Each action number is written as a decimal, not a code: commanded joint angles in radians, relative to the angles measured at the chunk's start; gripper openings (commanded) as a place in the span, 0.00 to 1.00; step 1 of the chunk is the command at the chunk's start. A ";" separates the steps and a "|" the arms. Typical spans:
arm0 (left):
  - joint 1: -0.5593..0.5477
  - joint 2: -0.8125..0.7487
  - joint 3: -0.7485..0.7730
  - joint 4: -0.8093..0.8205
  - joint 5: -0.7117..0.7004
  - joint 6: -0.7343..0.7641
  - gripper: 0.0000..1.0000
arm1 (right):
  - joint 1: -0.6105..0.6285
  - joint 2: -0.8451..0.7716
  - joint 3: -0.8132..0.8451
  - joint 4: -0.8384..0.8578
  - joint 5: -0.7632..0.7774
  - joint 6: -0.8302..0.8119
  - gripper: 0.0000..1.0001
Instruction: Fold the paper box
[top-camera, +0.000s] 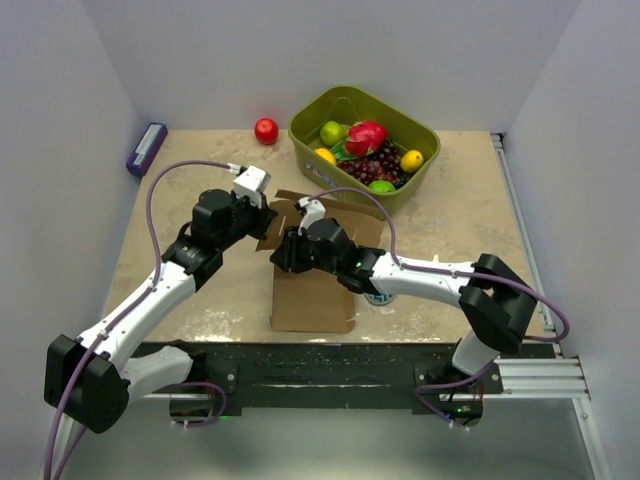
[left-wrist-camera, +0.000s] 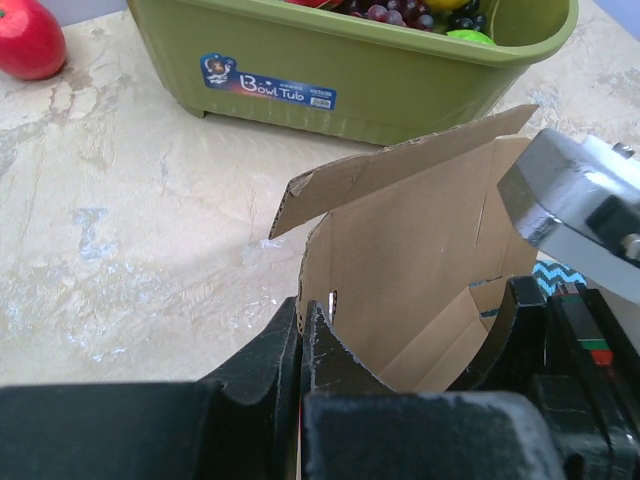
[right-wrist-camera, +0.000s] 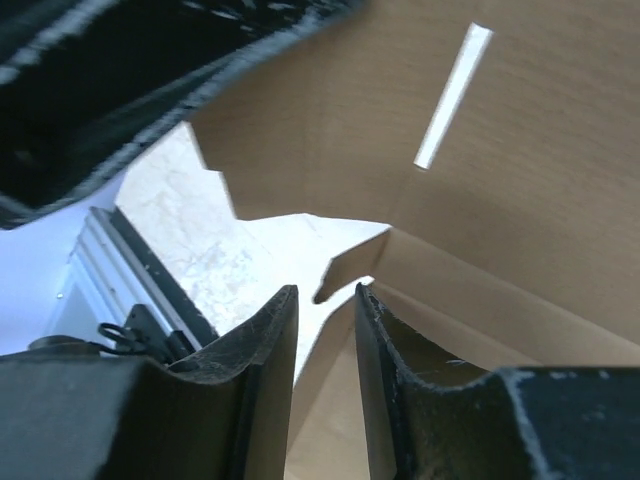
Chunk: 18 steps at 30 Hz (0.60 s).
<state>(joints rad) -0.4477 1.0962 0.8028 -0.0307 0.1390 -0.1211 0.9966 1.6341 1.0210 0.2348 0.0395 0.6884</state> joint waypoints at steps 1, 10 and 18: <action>-0.006 -0.027 -0.007 0.049 0.017 -0.014 0.00 | 0.005 0.009 0.034 -0.031 0.059 -0.010 0.32; -0.006 -0.029 -0.010 0.054 0.031 -0.009 0.00 | 0.005 -0.006 0.004 -0.071 0.143 -0.018 0.25; -0.006 -0.027 -0.011 0.066 0.091 0.001 0.00 | -0.012 -0.005 -0.030 -0.057 0.132 -0.012 0.25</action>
<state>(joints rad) -0.4477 1.0920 0.7979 -0.0189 0.1726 -0.1204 0.9958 1.6447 1.0103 0.1680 0.1402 0.6811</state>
